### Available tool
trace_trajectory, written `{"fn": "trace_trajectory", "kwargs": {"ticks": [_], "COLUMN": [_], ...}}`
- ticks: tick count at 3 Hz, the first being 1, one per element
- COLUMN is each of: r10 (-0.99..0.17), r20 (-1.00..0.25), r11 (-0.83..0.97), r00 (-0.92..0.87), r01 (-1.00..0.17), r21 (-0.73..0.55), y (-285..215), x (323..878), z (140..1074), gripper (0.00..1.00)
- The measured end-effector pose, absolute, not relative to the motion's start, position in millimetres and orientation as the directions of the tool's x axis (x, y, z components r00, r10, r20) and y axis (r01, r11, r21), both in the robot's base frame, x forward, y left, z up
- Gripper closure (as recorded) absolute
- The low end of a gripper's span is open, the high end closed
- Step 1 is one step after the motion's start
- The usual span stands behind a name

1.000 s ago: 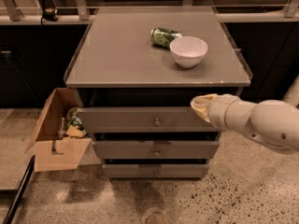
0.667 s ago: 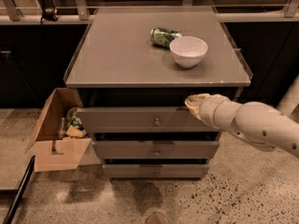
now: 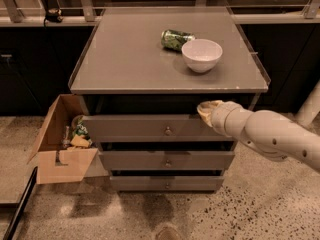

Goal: Open top drawer

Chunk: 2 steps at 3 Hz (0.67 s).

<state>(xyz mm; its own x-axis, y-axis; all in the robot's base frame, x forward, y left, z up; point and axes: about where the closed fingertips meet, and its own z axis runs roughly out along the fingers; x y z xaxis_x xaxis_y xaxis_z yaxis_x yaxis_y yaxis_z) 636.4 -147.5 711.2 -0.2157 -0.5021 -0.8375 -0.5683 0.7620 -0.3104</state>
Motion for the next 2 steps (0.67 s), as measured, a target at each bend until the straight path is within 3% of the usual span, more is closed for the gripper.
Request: {"fn": "trace_trajectory", "kwargs": {"ticks": [2], "r10": [-0.456], "r20": [-0.842], "r11": [0.819], "r00": [-0.288], "r01": [-0.505], "r21": [-0.271], "y": [-152.9], "x": [661.6], "z": [669.4], "gripper": [1.00]}}
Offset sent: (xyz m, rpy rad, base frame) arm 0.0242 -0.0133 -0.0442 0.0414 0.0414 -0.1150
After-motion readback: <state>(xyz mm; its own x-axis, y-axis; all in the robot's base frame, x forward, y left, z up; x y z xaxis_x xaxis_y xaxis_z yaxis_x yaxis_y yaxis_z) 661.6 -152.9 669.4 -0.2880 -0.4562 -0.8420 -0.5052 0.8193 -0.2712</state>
